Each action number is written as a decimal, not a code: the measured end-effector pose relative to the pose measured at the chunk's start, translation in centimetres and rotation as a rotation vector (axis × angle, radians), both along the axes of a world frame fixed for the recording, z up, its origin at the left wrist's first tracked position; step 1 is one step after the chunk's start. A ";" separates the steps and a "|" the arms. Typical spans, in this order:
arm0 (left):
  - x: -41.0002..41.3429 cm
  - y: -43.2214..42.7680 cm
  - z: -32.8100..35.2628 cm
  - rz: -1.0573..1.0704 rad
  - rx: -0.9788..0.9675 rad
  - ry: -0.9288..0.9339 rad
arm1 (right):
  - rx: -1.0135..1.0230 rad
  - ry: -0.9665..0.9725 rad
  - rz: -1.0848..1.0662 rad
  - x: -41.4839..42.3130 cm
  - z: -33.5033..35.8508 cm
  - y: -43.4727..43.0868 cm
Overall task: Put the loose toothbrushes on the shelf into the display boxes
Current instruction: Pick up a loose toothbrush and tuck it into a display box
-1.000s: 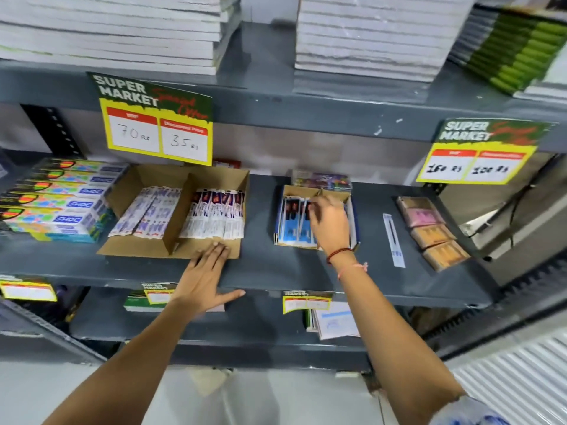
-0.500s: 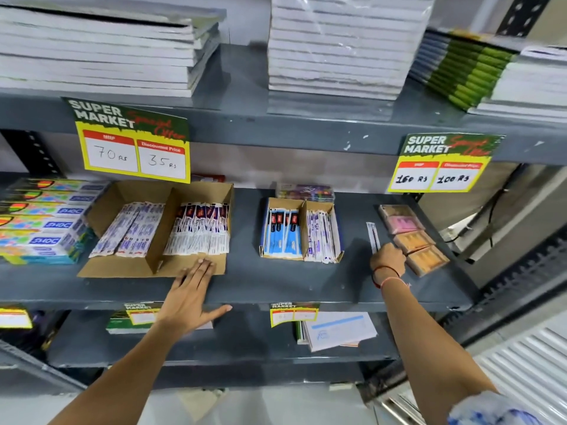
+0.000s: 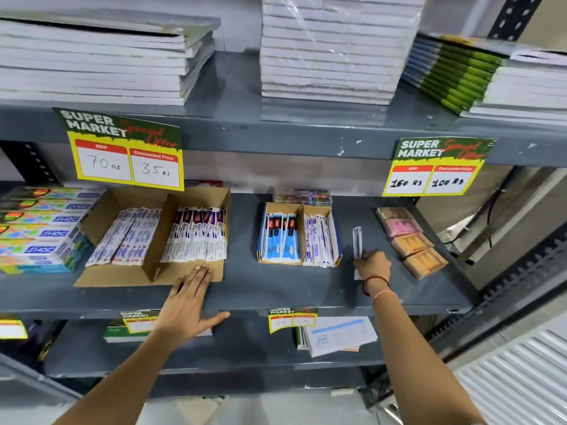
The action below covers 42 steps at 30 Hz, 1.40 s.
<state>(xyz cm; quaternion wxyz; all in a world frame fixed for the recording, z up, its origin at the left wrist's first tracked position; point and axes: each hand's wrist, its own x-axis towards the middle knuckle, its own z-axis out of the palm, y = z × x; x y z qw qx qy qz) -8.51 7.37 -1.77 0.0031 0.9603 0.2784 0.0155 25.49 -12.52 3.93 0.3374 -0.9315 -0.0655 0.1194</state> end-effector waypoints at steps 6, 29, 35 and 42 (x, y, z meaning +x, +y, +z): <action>0.0 0.0 -0.1 0.008 0.016 -0.003 | 0.000 -0.180 0.121 -2.2 -0.1 0.2; 0.0 -0.1 -0.1 0.022 0.005 -0.014 | 0.220 -0.211 -0.075 -3.5 3.6 2.3; -0.1 -0.2 0.0 0.027 -0.024 -0.008 | 0.537 -0.241 0.110 -5.5 5.2 6.4; -0.1 -0.1 -0.2 0.024 -0.014 -0.039 | 0.477 -0.001 0.288 -8.8 2.9 10.4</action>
